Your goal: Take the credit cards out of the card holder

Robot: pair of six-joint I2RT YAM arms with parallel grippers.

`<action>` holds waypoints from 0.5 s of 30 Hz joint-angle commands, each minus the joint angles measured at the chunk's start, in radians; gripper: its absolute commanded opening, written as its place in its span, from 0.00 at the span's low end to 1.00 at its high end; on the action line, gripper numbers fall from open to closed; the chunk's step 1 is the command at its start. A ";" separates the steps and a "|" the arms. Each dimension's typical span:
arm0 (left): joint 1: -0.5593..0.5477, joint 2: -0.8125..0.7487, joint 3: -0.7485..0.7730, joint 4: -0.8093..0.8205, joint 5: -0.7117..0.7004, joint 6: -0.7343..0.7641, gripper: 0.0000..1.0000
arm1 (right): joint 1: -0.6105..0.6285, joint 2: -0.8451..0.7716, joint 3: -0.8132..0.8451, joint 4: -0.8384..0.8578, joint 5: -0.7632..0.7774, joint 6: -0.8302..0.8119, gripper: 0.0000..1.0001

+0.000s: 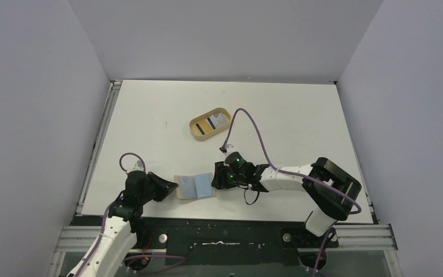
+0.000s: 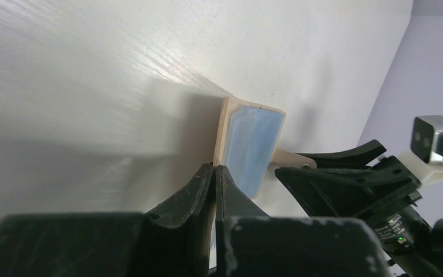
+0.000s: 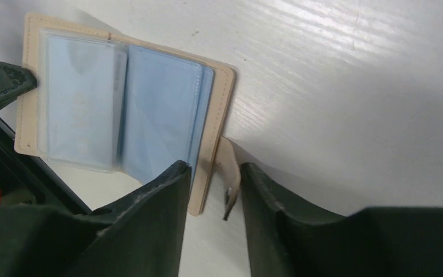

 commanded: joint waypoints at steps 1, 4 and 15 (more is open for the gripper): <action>0.008 -0.014 0.071 -0.033 -0.025 0.058 0.00 | 0.041 -0.081 0.089 -0.261 0.144 -0.120 0.53; 0.007 -0.002 0.121 -0.077 -0.048 0.110 0.00 | 0.083 -0.110 0.220 -0.394 0.239 -0.189 0.76; 0.006 0.037 0.192 -0.133 -0.071 0.180 0.00 | 0.207 0.106 0.535 -0.404 0.227 -0.261 0.74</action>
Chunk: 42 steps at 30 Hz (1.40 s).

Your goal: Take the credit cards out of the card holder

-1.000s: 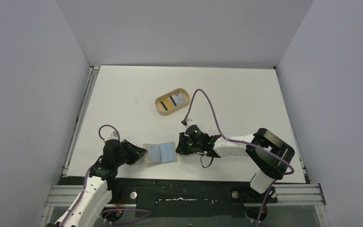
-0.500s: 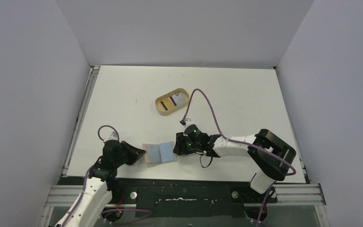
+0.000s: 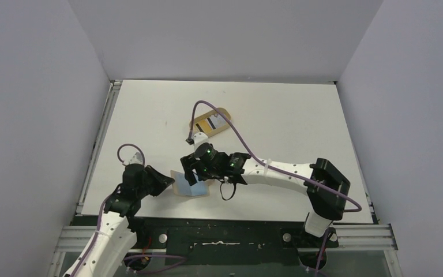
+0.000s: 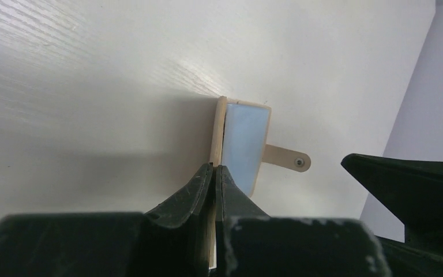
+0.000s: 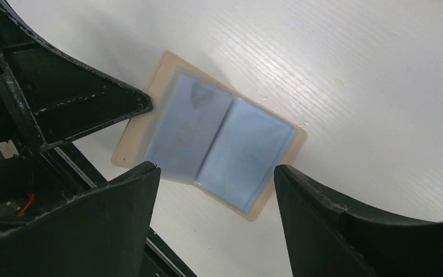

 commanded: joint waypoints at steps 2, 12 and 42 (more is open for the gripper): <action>0.007 0.007 0.043 -0.015 -0.015 0.042 0.00 | 0.039 0.124 0.090 0.017 0.005 -0.052 0.72; 0.006 0.017 0.038 -0.011 -0.018 0.042 0.00 | 0.045 0.254 0.195 0.023 -0.039 -0.077 0.70; 0.007 0.012 0.035 -0.024 -0.015 0.042 0.00 | 0.061 0.317 0.197 0.060 -0.112 -0.089 0.69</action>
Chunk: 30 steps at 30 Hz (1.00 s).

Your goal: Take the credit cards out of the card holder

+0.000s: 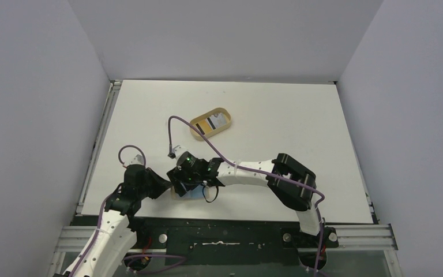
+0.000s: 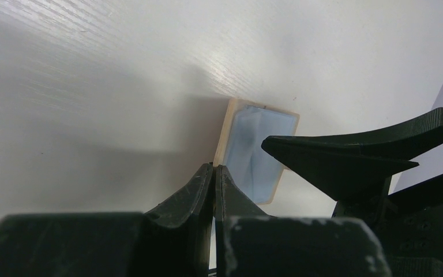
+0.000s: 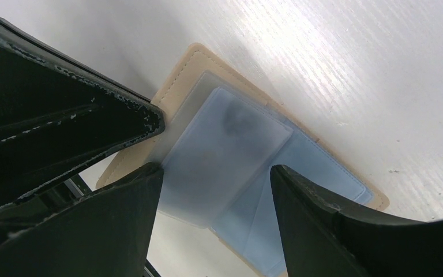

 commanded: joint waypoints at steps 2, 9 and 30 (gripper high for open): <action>0.008 -0.015 0.036 0.026 0.009 0.006 0.00 | 0.006 -0.002 0.023 0.025 0.007 -0.018 0.70; 0.008 -0.017 0.044 0.018 0.004 0.009 0.00 | 0.006 0.001 0.003 -0.057 0.067 -0.027 0.70; 0.008 -0.016 -0.004 0.037 -0.019 0.026 0.00 | -0.200 -0.413 -0.177 -0.356 0.360 -0.054 0.81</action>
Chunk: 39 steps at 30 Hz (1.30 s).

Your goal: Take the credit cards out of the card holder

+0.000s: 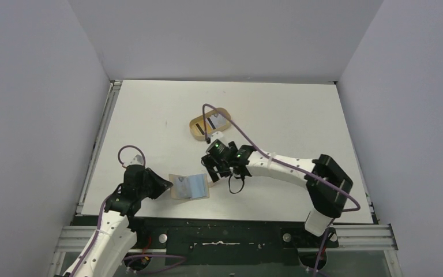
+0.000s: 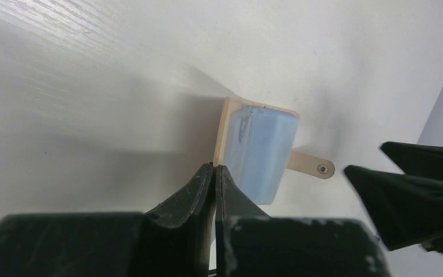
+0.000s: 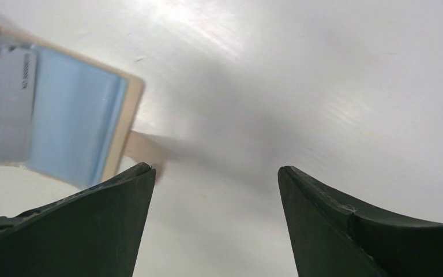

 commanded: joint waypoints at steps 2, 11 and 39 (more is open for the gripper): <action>0.004 -0.002 -0.025 0.070 -0.016 0.023 0.00 | -0.086 -0.236 -0.009 -0.068 0.117 -0.034 0.82; 0.003 0.094 -0.153 0.245 -0.021 -0.025 0.00 | -0.058 -0.177 -0.017 0.288 -0.397 0.081 0.79; 0.001 0.209 -0.113 0.202 -0.066 -0.005 0.00 | -0.012 0.169 -0.084 0.607 -0.548 0.283 0.76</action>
